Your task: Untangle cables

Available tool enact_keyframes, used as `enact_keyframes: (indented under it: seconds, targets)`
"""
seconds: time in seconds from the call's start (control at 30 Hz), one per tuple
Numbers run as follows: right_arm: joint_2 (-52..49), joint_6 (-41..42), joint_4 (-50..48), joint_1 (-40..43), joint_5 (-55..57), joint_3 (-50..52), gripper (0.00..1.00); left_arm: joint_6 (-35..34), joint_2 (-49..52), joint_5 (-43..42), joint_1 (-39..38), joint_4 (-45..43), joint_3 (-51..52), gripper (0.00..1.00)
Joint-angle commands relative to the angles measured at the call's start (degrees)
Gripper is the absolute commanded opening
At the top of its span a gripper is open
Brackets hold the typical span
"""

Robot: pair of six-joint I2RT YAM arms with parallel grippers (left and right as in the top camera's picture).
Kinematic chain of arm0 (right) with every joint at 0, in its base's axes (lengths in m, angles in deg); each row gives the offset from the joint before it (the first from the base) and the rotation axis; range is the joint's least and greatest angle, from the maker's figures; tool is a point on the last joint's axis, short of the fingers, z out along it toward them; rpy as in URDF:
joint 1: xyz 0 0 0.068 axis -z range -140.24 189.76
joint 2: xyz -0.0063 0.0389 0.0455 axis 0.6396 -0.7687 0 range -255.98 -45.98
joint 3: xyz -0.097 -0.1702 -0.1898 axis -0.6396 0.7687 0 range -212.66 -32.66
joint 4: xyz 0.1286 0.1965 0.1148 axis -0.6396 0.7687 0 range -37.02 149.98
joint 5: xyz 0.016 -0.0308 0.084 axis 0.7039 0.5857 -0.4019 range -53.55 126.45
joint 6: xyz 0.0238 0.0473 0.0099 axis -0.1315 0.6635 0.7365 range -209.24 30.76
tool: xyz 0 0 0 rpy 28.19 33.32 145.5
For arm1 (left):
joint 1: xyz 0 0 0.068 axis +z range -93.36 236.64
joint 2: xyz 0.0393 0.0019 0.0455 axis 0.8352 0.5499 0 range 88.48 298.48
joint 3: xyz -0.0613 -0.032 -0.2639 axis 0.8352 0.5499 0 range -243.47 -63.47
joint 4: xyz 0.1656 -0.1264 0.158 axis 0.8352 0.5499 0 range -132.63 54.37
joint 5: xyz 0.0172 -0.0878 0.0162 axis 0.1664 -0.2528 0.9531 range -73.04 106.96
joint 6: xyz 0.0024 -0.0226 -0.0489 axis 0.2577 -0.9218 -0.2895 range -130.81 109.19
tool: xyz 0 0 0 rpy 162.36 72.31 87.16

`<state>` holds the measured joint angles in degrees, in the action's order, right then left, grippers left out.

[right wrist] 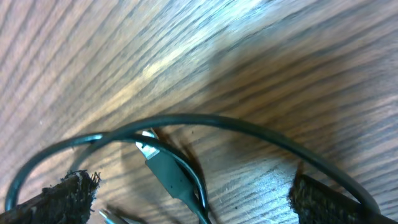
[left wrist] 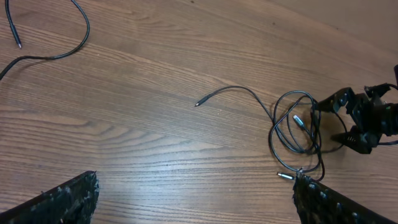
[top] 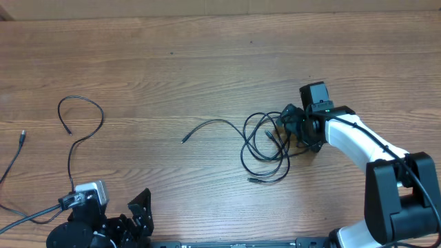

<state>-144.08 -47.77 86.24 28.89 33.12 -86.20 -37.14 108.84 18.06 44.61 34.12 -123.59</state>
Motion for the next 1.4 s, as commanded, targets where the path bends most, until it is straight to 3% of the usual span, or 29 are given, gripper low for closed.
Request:
enact_keyframes:
  seconds: [0.0,0.37,0.67,0.83,0.97,1.07,1.13,1.2,1.37]
  targets:
    - [-3.0,-6.9,5.5,0.1,-1.9,-1.1,1.0,1.5,-0.2,0.8,-0.3,0.0,0.0,0.99]
    - [5.3,-7.5,30.0,0.1,-1.0,-24.5,1.0,1.5,-0.2,0.8,-0.3,0.0,0.0,0.99]
    - [12.7,-4.9,40.0,0.1,-1.0,-24.6,1.0,1.5,-0.2,0.8,-0.3,0.0,0.0,1.0]
    - [12.2,0.4,36.2,0.1,1.2,-17.2,1.0,1.5,-0.2,0.8,-0.3,0.0,0.0,0.99]
    - [12.2,11.3,31.6,0.1,10.8,-8.4,1.0,1.5,-0.2,0.8,-0.3,0.0,0.0,0.99]
    - [12.2,11.6,21.6,0.1,13.6,-1.1,1.0,1.5,-0.2,0.8,-0.3,0.0,0.0,0.99]
    - [12.2,10.6,15.7,0.1,14.5,2.4,0.92,1.5,-0.2,0.8,-0.3,0.0,0.0,1.0]
    - [12.2,7.1,8.6,0.1,14.7,6.3,0.76,1.5,-0.2,0.8,-0.3,0.0,0.0,1.0]
    - [12.2,6.0,-0.2,0.1,15.0,12.3,0.7,1.5,-0.2,0.8,-0.3,0.0,0.0,1.0]
